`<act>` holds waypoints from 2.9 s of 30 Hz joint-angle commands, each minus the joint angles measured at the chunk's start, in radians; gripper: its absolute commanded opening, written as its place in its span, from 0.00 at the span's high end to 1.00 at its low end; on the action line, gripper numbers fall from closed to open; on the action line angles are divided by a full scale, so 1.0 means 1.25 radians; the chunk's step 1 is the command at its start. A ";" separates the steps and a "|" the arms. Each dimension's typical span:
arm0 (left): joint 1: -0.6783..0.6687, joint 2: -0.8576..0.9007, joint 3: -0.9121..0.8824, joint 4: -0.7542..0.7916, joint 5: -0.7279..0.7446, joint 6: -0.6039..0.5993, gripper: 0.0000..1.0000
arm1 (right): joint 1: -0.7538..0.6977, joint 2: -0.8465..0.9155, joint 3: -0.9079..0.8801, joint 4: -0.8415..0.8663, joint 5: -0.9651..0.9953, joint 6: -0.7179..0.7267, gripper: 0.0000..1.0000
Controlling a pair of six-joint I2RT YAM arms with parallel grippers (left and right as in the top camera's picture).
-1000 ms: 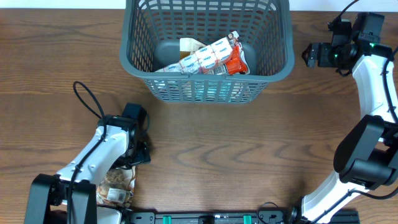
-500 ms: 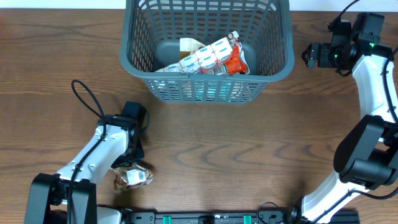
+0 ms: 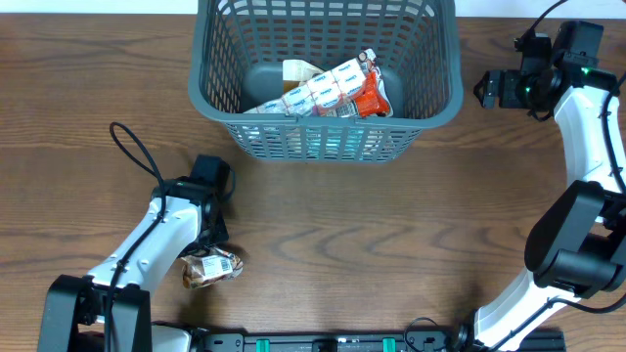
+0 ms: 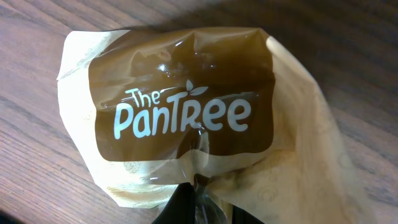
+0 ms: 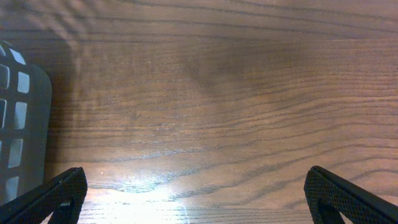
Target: Pack container
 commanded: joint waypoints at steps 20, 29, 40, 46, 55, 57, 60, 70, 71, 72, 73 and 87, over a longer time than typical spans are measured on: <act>0.026 0.018 -0.008 0.036 0.037 0.001 0.26 | 0.009 0.003 -0.004 0.000 -0.006 -0.009 0.01; 0.032 0.019 -0.008 0.113 -0.049 0.002 0.66 | 0.009 0.003 -0.003 0.003 -0.003 -0.015 0.01; 0.032 0.014 0.021 0.135 -0.048 0.033 0.94 | 0.009 0.003 -0.002 0.002 -0.003 -0.015 0.01; 0.032 -0.014 0.079 0.116 -0.048 0.075 0.94 | 0.009 0.003 -0.002 0.002 -0.003 -0.015 0.01; 0.032 -0.063 0.125 0.062 -0.049 0.102 0.94 | 0.009 0.003 -0.002 0.000 -0.003 -0.014 0.01; 0.032 -0.070 0.125 0.062 -0.049 0.102 0.94 | 0.009 0.003 -0.002 0.000 -0.003 -0.014 0.01; 0.032 -0.071 0.125 0.062 -0.049 0.102 0.94 | 0.009 0.003 -0.002 -0.001 -0.003 -0.014 0.01; 0.032 -0.070 0.125 0.008 -0.093 0.190 0.41 | 0.009 0.003 -0.002 -0.002 -0.003 -0.015 0.01; 0.032 -0.070 0.125 0.006 -0.102 0.219 0.37 | 0.009 0.003 -0.002 -0.001 -0.003 -0.015 0.01; 0.032 -0.070 0.125 0.005 -0.108 0.249 0.30 | 0.009 0.003 -0.002 0.000 -0.003 -0.015 0.01; 0.032 -0.070 0.125 0.006 -0.108 0.277 0.27 | 0.009 0.003 -0.002 0.000 -0.003 -0.015 0.01; 0.032 -0.070 0.125 -0.034 -0.084 0.253 0.21 | 0.009 0.003 -0.002 0.000 -0.003 -0.015 0.01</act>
